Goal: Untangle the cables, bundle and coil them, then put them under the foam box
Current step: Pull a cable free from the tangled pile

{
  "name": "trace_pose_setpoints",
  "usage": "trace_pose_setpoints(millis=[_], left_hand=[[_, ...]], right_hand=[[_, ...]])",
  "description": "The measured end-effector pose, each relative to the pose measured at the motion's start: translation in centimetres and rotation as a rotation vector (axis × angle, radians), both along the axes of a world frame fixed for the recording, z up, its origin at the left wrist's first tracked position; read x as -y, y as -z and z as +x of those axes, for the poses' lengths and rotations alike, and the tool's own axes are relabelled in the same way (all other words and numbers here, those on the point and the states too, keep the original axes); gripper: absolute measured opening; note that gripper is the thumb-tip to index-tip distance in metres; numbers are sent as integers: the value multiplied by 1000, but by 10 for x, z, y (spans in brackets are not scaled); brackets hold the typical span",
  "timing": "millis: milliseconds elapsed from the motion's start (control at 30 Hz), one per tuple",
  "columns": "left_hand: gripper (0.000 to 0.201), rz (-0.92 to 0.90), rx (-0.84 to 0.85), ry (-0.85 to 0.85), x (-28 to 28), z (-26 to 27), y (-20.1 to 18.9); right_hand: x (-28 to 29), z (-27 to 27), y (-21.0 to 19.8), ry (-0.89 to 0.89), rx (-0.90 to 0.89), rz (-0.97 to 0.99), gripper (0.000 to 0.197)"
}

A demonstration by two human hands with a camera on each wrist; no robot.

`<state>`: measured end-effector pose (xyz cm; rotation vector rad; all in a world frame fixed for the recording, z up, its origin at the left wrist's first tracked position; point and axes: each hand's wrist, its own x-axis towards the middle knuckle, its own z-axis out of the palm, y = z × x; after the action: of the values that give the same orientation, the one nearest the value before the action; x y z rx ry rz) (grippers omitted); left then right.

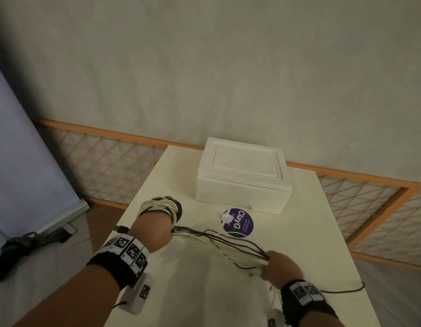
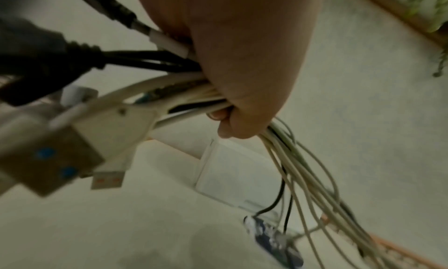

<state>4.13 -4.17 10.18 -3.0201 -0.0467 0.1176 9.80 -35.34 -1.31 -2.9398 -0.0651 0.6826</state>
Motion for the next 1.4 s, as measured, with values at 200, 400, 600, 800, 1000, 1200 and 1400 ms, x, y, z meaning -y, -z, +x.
trace_pose_setpoints(millis=[200,400,600,800,1000,1200,1400], left_hand=[[12,61,-31,-117,-23,-4,9],[11,63,-84,-151,-29,-3,-4],[22,-17,-157,37,36,-7,-1],[15,69,-74,168,54,-2,-29],[18,0,-192,-33,12,-4,6],[41,-346,-352,-89,39,-13,52],[23,-607,-424,228,62,-19,28]], right_hand=[[53,1,-12,244,-76,-219,106],[70,17,-24,101,-52,-128,50],[-75,-5,-98,-395,294,554,79],[-93,-18,-61,-485,-68,481,18],[-57,-15,-62,-558,152,273,18],[-61,4,-113,-649,603,142,18],[-69,17,-168,-768,834,173,21]])
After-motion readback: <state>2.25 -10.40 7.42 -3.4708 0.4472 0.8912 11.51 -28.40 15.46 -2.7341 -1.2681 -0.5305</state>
